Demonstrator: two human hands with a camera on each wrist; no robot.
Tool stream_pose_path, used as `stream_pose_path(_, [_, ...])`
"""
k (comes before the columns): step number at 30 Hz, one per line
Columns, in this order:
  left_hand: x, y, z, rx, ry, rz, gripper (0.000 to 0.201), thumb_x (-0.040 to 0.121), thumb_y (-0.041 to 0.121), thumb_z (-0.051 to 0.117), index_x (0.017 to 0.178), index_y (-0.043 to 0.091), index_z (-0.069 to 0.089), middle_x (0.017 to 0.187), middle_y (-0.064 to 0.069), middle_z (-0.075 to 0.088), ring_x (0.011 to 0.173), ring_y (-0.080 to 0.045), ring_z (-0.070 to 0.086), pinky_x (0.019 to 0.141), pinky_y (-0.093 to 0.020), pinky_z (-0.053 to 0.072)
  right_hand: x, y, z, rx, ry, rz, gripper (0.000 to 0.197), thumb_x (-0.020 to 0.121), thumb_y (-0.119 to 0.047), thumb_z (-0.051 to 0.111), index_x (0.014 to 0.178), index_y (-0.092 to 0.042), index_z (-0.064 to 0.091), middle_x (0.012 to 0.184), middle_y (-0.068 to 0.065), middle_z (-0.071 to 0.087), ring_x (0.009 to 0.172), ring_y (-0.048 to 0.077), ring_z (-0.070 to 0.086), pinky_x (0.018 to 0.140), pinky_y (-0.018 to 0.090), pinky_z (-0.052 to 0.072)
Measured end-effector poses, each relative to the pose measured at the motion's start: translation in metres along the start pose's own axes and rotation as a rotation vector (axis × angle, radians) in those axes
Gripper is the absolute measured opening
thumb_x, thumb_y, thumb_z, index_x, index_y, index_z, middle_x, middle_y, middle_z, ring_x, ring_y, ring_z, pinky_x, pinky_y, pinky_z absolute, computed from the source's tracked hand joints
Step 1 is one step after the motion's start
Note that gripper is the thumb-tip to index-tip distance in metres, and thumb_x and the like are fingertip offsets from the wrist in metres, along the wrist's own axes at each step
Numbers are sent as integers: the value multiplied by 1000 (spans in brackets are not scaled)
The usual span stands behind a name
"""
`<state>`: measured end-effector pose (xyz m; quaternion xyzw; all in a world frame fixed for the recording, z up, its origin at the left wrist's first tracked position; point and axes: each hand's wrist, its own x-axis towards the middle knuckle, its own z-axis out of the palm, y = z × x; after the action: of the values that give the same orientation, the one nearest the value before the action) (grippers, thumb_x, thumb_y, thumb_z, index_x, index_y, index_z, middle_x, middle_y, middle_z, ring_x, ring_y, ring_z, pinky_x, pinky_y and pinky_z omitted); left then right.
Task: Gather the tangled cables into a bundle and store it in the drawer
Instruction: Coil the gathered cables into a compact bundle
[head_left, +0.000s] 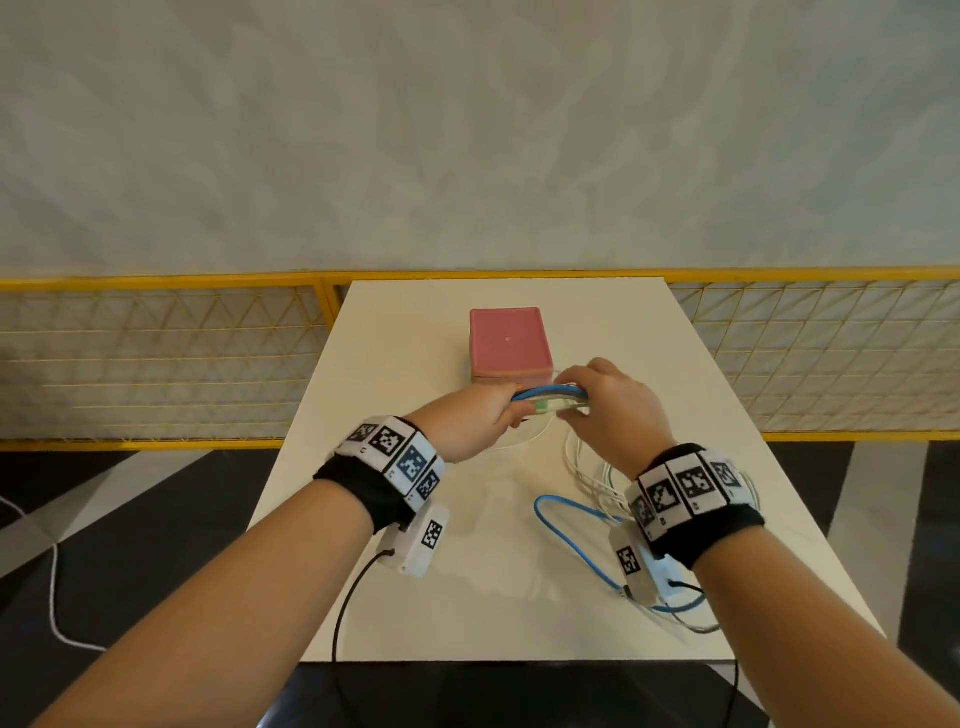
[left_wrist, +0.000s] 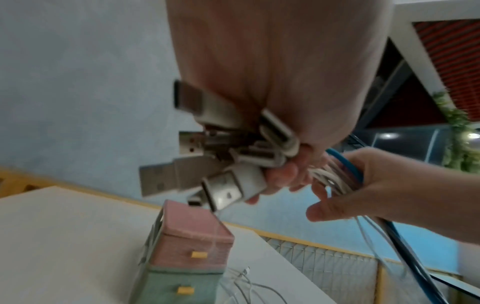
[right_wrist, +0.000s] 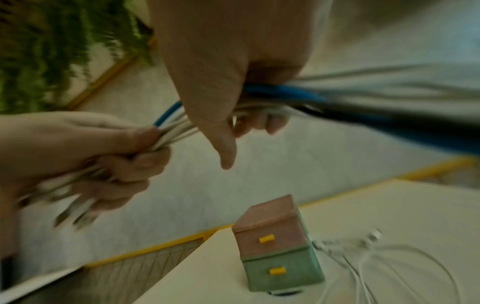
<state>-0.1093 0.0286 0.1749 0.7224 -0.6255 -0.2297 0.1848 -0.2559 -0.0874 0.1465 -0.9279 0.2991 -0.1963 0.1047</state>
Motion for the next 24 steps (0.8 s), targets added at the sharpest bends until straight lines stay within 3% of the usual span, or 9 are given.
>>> stream_pose_path(2, [3,10,-2,55,0,41,25,107,24,33,117,15,54,85,4,58,71,-6,53,63,-14,40,-1,-15,2,-64,26,-164,37,70,-14,75,106,-17,65,90,4,64,75,27,63,70,35,46])
stream_pose_path(4, [8,16,-4,72,-45,11,30,106,17,32,112,2,57,95,-11,64,79,-22,61,71,-25,49,2,-28,3,-94,-12,-194,30,75,-11,67,105,-15,61,94,3,65,79,27,63,68,34,46])
stream_pose_path(7, [8,19,-16,-19,-151,-8,38,107,28,31,107,3,59,79,-3,64,59,-20,56,57,-27,48,7,-24,0,-109,-77,-79,23,84,-9,52,102,-20,60,96,0,66,86,25,63,63,31,46])
stream_pose_path(10, [6,13,-31,-148,-198,13,47,106,39,31,98,11,68,80,-4,68,69,-25,57,68,-41,51,8,-18,-10,-54,-91,25,23,86,-15,51,99,-26,67,88,0,69,82,25,63,61,28,38])
stream_pose_path(14, [5,14,-32,-406,-234,-60,50,107,36,31,105,2,68,94,-19,72,77,-23,61,73,-34,49,11,-17,-19,70,-67,116,25,81,-15,53,97,-27,68,83,1,69,79,26,62,62,27,37])
stream_pose_path(18, [3,20,-22,-696,-206,-143,40,107,33,32,103,11,65,95,-19,65,88,-31,67,83,-46,51,16,-14,-22,49,8,165,25,81,-12,54,99,-26,65,81,0,67,72,22,57,60,26,35])
stream_pose_path(20, [2,25,-20,-693,-178,-141,39,107,33,30,99,14,63,83,-11,58,72,-24,67,72,-37,56,16,-12,-23,18,26,184,24,82,-12,53,99,-25,64,82,1,66,71,22,55,60,26,34])
stream_pose_path(22, [3,29,-19,-584,-117,-119,40,107,33,28,93,17,61,82,-10,54,60,-20,57,53,-26,45,14,-13,-25,-6,59,183,25,82,-11,54,102,-23,64,85,3,68,72,24,57,60,27,35])
stream_pose_path(24, [5,31,-17,-491,-54,-104,41,107,34,28,85,18,59,83,-11,56,61,-21,51,50,-26,38,12,-18,-24,-67,117,56,29,78,-9,59,104,-18,66,90,5,68,78,28,63,63,31,42])
